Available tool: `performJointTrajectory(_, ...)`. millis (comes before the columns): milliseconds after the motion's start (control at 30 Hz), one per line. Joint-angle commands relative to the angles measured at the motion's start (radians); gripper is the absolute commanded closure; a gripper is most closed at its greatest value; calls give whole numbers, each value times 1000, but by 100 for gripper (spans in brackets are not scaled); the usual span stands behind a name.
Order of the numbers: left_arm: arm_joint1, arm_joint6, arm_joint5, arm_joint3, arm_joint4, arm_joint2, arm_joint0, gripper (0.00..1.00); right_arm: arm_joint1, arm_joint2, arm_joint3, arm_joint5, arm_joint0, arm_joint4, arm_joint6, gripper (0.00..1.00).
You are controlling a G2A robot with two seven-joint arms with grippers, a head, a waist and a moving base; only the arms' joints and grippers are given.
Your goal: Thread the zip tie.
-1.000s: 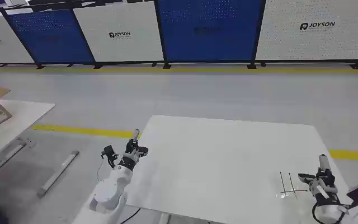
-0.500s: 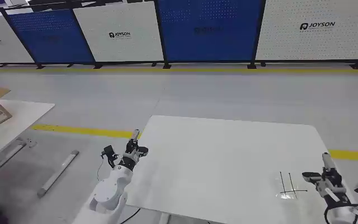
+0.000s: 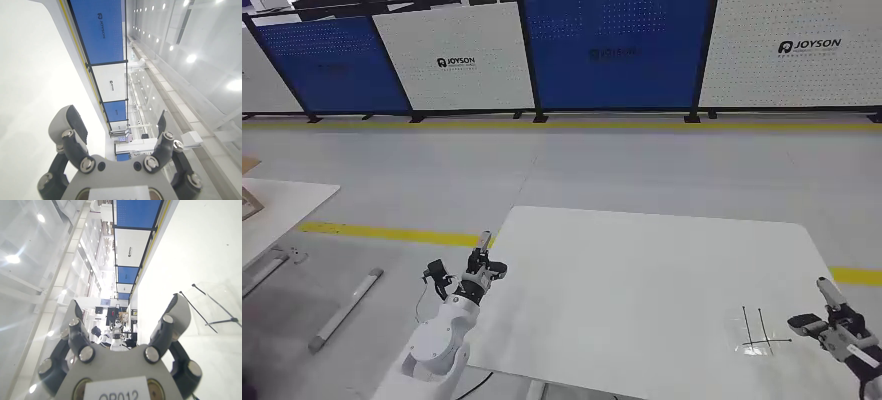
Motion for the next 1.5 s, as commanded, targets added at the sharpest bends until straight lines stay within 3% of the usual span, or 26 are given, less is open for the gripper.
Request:
performJointTrajectory(0,0,0,0,0,0,0,0,0,0,0,0,0,0,0,0,0)
performJointTrajectory(100,0,0,0,0,0,0,0,0,2,6,3,0,3,4,29,0)
performJointTrajectory(300,0,0,0,0,0,0,0,0,39,137,160,-36,63,10,381,0)
performJointTrajectory(467,0,0,0,0,0,0,0,0,61,123,294,-64,133,-67,514,0)
performJointTrajectory(667,0,0,0,0,0,0,0,0,67,51,418,-73,212,-161,443,0)
performJointTrajectory(1067,0,0,0,0,0,0,0,0,67,47,422,-72,215,-165,441,0)
performJointTrajectory(1267,0,0,0,0,0,0,0,0,73,25,435,-159,209,-199,483,0)
performJointTrajectory(1467,0,0,0,0,0,0,0,0,84,-6,453,-199,232,-293,490,0)
